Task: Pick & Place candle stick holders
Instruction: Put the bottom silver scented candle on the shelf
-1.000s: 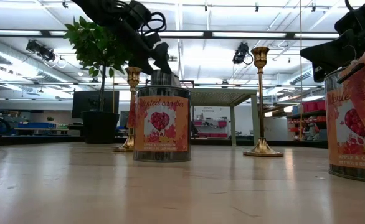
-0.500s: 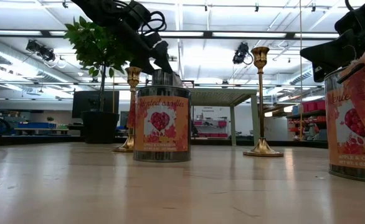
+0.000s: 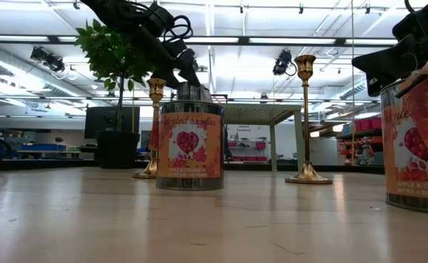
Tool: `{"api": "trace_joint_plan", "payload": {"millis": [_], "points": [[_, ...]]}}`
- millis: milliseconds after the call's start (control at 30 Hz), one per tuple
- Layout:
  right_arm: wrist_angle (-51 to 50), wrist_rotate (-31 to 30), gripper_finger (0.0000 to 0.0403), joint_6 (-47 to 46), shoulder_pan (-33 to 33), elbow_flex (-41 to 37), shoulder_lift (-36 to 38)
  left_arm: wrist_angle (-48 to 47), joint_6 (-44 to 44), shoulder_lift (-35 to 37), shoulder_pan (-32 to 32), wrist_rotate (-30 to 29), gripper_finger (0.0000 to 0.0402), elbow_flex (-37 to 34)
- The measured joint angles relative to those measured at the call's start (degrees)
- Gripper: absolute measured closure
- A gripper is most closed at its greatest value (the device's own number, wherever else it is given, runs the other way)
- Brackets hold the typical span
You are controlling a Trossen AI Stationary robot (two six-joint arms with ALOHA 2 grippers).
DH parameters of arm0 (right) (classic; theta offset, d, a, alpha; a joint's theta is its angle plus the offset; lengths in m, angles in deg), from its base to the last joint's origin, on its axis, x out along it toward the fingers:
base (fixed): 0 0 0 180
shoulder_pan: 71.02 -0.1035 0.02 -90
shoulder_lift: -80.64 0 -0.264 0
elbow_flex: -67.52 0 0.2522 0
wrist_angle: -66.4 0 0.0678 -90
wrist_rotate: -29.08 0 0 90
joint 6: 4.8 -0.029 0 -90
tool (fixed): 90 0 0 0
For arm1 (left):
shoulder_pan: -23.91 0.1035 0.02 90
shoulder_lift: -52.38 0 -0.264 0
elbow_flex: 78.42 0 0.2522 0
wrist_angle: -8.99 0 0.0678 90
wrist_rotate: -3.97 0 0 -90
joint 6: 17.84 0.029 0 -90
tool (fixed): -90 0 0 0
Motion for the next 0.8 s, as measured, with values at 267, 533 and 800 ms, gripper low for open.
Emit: {"api": "trace_joint_plan", "payload": {"millis": [267,533,800], "points": [[0.0,-0.01,0.04,0.0,0.01,0.0,0.0,-0.11,0.08,0.0,-0.02,2.37,0.0028,0.0],[0.0,-0.01,0.04,0.0,-0.01,0.02,0.0,-0.59,1.53,0.0,-0.02,1.69,0.0028,-0.02],[-0.01,-0.01,0.04,-0.01,-0.01,0.01,0.0,-0.9,1.57,0.0,-0.04,2.6,0.0028,-0.02]]}}
